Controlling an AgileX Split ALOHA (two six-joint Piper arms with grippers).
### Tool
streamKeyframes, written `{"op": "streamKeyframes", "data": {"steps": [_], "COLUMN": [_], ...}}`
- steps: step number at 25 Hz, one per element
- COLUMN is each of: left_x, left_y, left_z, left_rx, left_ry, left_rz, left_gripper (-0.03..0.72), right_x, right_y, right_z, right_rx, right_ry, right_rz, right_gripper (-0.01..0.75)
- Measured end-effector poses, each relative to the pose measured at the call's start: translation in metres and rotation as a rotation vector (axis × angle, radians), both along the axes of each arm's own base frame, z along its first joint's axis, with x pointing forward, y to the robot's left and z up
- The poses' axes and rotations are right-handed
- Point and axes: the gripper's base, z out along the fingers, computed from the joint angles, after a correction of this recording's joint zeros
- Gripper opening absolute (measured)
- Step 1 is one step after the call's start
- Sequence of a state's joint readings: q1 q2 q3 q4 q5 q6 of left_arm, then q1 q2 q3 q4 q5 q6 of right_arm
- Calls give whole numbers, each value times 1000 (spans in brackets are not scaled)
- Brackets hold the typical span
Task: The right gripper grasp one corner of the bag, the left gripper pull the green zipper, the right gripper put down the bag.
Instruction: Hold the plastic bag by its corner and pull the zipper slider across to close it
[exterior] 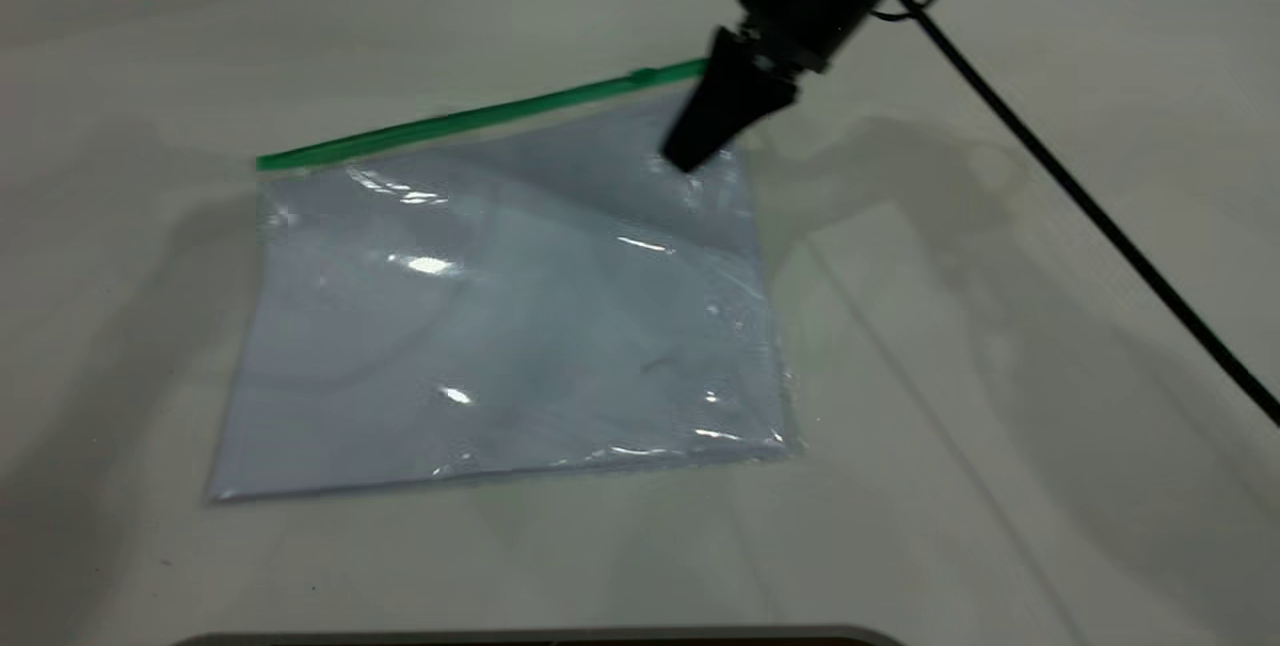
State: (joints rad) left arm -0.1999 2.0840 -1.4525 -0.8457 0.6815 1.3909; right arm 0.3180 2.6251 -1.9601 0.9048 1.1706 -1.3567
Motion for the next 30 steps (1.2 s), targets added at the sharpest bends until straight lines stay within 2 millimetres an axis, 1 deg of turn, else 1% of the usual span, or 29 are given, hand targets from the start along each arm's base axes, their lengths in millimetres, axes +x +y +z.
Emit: {"op": "streamKeyframes", "data": {"steps": [2,4,7,10,15,21,27,30], "left_x": [-2,-4,-4,-4,-3,1,5,5], "left_y": [-2,-4,-4,-5,-8,-11,-15,-16], "left_z": [-4,-10,-16,-17,-18,-34,-43,-50], "left_rx": [-17,-22,-21,-22,-69,-107,-172,-178], "left_ry": [8,20,26,20,7,16,18,31], "left_rz": [-49,-91,-123,-136,-137,-125,-93,-88], "left_gripper": [569,569,569,569,569,569,569,569], "right_x": [1,3,4,5,6,6,6,6], "right_y": [8,13,15,17,19,19,19,19], "right_z": [6,11,14,16,18,19,19,19], "right_rx": [47,103,151,180,214,226,230,230], "right_ry": [-8,-9,-21,-32,-50,-60,-62,-62], "right_rz": [-8,-29,-36,-37,-37,-34,-36,-36], "right_gripper": [34,34,34,34,34,34,34,34]}}
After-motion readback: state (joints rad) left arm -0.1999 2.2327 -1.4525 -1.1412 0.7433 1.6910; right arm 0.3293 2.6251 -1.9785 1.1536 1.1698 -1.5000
